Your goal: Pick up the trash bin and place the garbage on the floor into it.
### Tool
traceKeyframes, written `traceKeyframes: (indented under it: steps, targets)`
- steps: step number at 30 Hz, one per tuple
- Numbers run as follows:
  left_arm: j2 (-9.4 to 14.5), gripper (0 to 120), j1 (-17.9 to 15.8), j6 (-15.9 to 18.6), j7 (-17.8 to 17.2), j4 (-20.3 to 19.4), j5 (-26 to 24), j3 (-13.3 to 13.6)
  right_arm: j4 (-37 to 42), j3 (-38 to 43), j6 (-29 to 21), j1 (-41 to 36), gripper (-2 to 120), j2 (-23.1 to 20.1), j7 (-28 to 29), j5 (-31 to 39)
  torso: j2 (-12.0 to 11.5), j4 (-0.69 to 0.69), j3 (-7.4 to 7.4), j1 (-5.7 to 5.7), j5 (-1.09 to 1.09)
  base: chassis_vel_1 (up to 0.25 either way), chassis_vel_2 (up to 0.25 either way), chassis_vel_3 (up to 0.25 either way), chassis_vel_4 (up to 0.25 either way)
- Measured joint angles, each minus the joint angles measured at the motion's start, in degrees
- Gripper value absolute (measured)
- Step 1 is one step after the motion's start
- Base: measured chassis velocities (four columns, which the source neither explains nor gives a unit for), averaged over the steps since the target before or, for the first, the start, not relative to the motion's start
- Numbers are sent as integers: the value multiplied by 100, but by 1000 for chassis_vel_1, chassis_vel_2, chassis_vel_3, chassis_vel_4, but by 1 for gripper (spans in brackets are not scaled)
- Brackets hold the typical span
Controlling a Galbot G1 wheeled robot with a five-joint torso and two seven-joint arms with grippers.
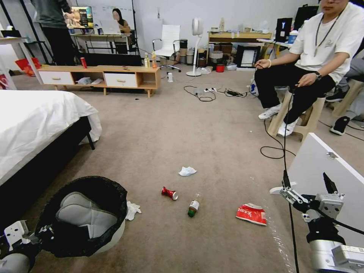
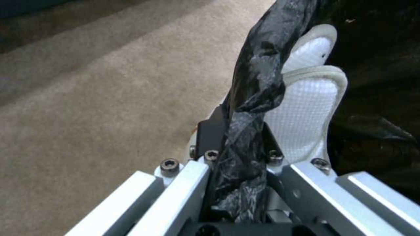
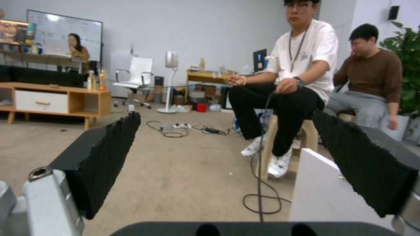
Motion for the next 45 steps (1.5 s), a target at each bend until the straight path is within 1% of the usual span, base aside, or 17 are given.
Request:
traceKeyframes:
  steps: [28,32,45]
  targets:
    - [-41,2,-7,0,11,33,23,36,-45,3,3,46,100,-21,0,17,0,0,0,0,0,61,57,54,64]
    - [-63,2,0,0,19,33,51,77,-49,1,7,48,100,-21,0,19,0,0,0,0,0,66,64,57,67]
    - [-83,2,4,0,34,33,96,109,-56,6,18,46,100,-22,3,23,0,-1,0,0,0,10,8,7,5]
